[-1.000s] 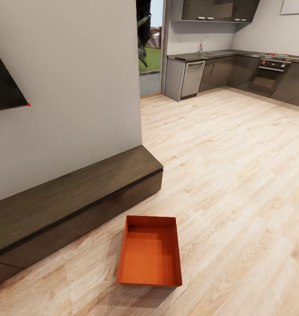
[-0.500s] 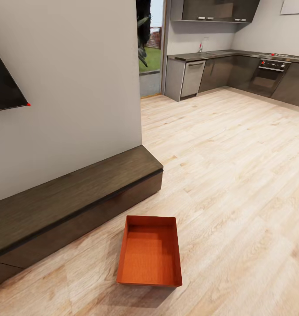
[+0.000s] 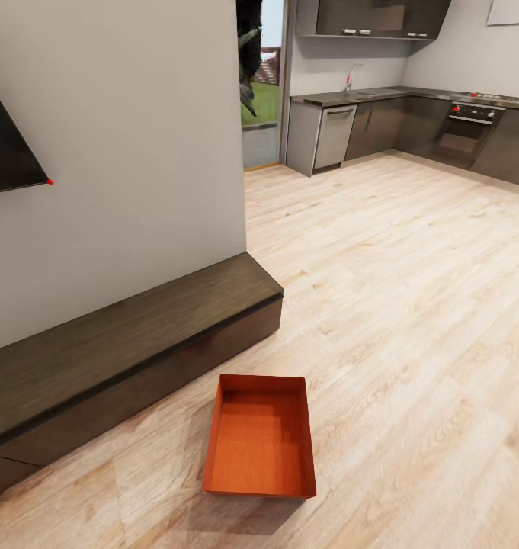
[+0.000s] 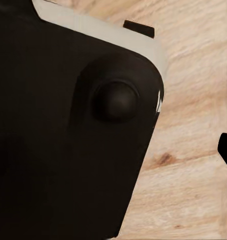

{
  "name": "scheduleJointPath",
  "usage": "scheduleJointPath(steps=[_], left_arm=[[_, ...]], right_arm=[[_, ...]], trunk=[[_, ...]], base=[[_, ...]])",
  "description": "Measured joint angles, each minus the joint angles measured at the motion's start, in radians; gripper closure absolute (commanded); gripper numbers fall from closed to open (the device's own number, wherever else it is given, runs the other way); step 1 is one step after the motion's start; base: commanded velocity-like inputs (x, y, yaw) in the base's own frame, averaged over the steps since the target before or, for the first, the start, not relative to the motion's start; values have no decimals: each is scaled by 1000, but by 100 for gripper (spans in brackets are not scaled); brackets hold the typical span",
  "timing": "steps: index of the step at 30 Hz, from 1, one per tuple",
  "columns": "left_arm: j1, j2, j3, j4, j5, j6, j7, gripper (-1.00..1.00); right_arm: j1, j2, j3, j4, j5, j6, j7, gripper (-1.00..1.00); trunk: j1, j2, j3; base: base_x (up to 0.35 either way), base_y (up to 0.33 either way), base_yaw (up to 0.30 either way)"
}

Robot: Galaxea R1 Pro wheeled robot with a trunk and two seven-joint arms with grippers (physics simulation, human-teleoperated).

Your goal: Move the two storage containers from the living room to the garage. In the garage, place one container on the floor and stack the other container on top of it (either order is fine).

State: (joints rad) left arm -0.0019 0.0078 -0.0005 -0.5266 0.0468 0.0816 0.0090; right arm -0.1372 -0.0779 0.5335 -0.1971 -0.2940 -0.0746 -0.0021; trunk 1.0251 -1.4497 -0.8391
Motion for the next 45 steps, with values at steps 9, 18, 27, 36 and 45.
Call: scheduleJointPath(steps=[9, 18, 27, 36, 45], left_arm=[[-6, 3, 4, -399, -3, 276, 13, -100], [-147, -21, 3, -427, -7, 290, 92, -100], [-484, -82, 0, -297, -11, 337, 152, -100], [-669, -124, 0, -117, -12, 323, 158, -100], [-748, -153, -4, 164, -15, 115, 249, -100]], right_arm=[[-66, -106, -2, -241, -2, 95, -22, -100], [-246, -121, -7, -296, -4, 150, -90, -100], [-496, -53, -8, -289, -32, 174, -235, -100], [-574, -2, -8, -281, -46, 171, -315, -100], [-580, 175, -6, -105, -46, 31, -402, -100]], trunk=[[0, 0, 0], [0, 0, 0], [0, 0, 0], [0, 0, 0], [0, 0, 0]], base=[[0, 0, 0], [0, 0, 0], [0, 0, 0], [0, 0, 0], [0, 0, 0]])
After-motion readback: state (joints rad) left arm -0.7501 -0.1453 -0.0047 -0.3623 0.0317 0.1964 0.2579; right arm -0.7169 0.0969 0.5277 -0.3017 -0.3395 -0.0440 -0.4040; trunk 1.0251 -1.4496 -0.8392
